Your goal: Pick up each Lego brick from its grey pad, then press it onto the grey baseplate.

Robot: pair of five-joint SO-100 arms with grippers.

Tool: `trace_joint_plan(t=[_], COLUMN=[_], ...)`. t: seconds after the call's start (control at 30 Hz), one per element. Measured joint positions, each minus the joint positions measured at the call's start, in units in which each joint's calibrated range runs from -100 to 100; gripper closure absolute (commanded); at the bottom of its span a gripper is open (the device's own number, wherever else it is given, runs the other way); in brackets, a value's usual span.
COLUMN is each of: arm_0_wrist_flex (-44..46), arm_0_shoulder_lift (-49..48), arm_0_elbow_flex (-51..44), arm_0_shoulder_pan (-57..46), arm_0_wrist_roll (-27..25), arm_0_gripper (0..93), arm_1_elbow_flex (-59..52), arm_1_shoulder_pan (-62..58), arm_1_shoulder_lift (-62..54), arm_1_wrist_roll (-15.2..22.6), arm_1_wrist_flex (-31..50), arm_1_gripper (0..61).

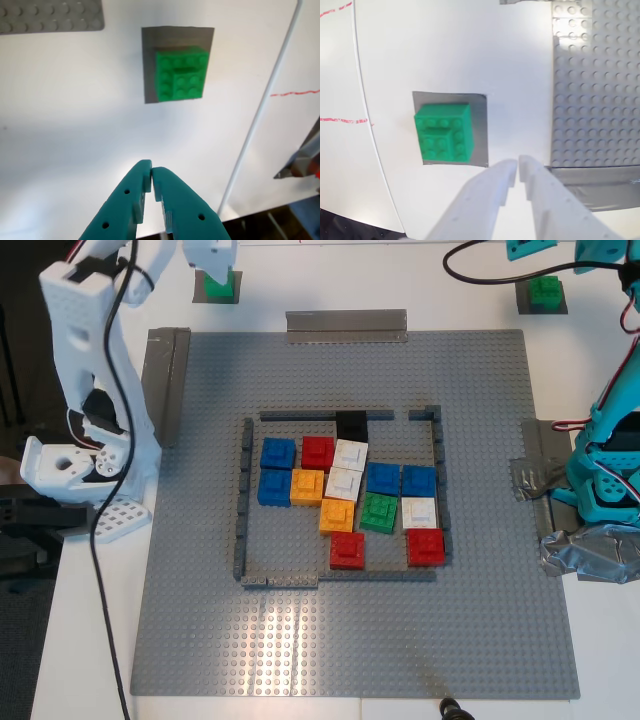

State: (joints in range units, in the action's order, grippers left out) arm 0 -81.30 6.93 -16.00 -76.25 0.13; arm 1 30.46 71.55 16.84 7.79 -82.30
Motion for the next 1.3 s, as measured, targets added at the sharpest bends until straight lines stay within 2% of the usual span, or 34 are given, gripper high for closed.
trace_joint_plan(t=[0.3,0.43,0.6,0.93,1.3], arm_0_wrist_flex=[2.26,2.26,2.26,7.65,11.39], arm_0_shoulder_lift=[1.01,1.69,2.70,9.13,9.47], arm_0_elbow_flex=[0.00,0.00,0.78,0.98,1.07], arm_0_shoulder_pan=[-0.67,-0.67,-0.89,-0.15,2.44], arm_0_wrist_roll=[-1.52,-3.50,-4.23,-4.34,-4.44], arm_0_gripper=[81.9,75.4,75.2,75.2,75.2], arm_1_elbow_flex=[7.06,11.80,12.77,14.51,14.70], arm_1_shoulder_pan=[4.18,5.73,6.00,6.09,6.09], arm_1_shoulder_lift=[5.53,10.19,13.64,17.27,18.83], arm_1_wrist_roll=[-0.49,-0.49,-0.05,-0.05,-0.05], arm_1_wrist_flex=[3.86,4.02,3.86,6.28,6.60], arm_1_gripper=[60.9,48.9,43.7,43.5,44.5])
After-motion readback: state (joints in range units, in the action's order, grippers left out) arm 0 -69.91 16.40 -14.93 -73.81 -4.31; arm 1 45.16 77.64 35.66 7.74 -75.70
